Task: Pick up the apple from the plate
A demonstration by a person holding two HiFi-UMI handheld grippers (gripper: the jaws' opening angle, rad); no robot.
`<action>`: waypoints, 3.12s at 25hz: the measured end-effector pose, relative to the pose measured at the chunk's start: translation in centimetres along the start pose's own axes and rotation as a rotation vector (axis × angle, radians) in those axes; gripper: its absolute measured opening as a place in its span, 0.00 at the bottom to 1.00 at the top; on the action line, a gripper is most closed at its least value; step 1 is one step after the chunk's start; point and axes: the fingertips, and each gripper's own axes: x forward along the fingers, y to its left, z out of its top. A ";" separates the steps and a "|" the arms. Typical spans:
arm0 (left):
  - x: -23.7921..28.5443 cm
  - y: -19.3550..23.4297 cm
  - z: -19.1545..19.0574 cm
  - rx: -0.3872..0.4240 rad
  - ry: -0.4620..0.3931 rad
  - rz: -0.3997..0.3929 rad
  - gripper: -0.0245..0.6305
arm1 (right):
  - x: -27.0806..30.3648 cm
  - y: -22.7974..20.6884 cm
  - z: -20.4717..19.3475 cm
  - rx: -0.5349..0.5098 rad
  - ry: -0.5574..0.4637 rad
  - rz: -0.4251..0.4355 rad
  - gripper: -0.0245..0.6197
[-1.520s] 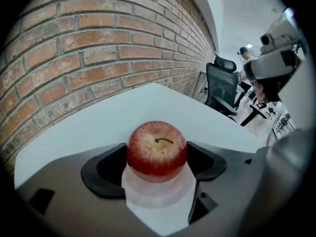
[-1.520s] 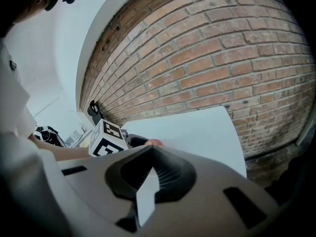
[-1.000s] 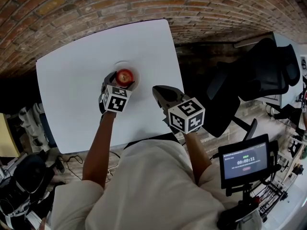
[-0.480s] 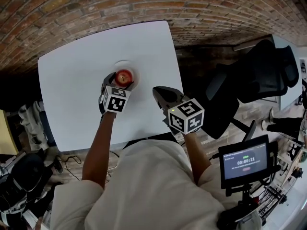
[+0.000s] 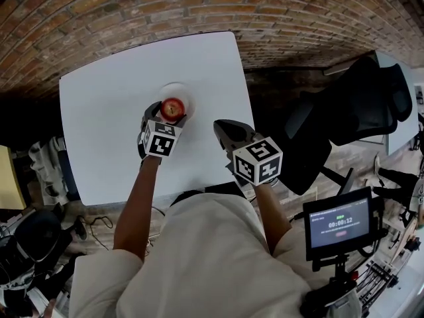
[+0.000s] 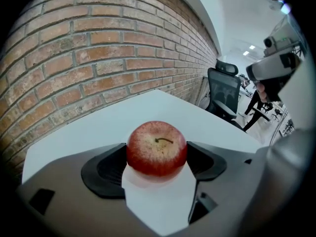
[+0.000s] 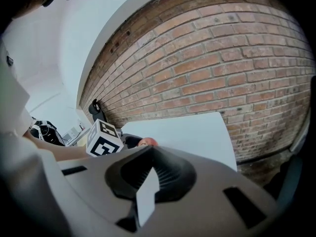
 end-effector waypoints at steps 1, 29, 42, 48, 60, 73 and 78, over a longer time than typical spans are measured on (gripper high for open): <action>-0.2 -0.1 0.0 0.000 -0.003 -0.001 0.63 | -0.1 0.1 -0.1 0.000 -0.002 -0.001 0.04; -8.6 1.4 3.0 0.011 -0.138 0.053 0.63 | -1.7 3.7 4.1 -0.089 -0.099 -0.001 0.04; -14.0 1.7 6.7 -0.037 -0.253 0.046 0.63 | -2.1 6.1 7.6 -0.119 -0.157 0.046 0.04; -16.3 1.7 8.2 -0.039 -0.310 0.053 0.63 | -2.4 7.2 9.1 -0.149 -0.179 0.065 0.04; -20.7 1.3 10.2 0.038 -0.387 0.099 0.63 | -3.2 9.6 10.9 -0.232 -0.202 0.086 0.04; -25.1 0.5 11.3 0.055 -0.487 0.106 0.63 | -5.2 11.6 12.2 -0.308 -0.238 0.084 0.04; -25.7 0.3 12.0 0.060 -0.521 0.097 0.63 | -5.8 11.8 13.2 -0.335 -0.267 0.076 0.04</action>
